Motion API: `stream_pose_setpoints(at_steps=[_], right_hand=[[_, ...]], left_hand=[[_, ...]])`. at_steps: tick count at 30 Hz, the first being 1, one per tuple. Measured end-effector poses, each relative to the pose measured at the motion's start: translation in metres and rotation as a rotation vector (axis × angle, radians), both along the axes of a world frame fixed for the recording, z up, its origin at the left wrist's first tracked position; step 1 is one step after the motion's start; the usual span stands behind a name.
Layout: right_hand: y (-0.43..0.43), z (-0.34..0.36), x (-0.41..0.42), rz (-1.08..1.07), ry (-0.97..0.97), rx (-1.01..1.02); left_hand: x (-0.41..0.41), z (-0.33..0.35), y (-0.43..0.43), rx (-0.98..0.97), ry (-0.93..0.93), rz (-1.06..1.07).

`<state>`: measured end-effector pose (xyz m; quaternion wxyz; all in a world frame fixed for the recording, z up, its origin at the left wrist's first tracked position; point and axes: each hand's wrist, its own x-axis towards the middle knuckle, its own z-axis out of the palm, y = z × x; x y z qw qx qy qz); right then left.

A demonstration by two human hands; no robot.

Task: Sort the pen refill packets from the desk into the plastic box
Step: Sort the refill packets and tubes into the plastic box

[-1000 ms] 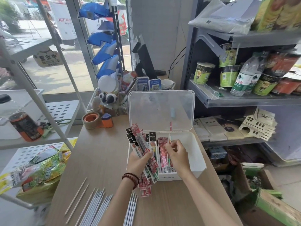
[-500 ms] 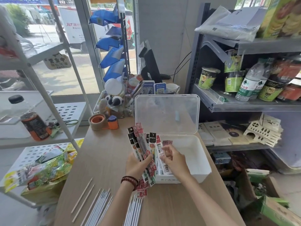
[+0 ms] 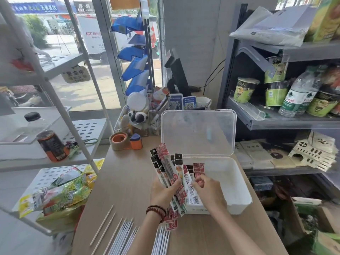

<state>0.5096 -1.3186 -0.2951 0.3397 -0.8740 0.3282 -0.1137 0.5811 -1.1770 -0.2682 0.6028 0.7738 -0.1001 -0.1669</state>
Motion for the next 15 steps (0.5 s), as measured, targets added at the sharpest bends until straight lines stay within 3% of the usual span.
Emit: stream_pose_setpoints(at_steps=[4, 9, 15], right_hand=[[0.001, 0.002, -0.001, 0.014, -0.105, 0.064], [0.0, 0.01, -0.01, 0.188, -0.266, 0.328], [-0.002, 0.016, -0.008, 0.242, -0.293, 0.471]], left_hand=[[0.001, -0.001, 0.0, -0.024, 0.038, -0.004], [0.0, 0.002, 0.002, -0.023, 0.059, -0.036], [-0.002, 0.006, 0.004, -0.008, 0.034, -0.068]])
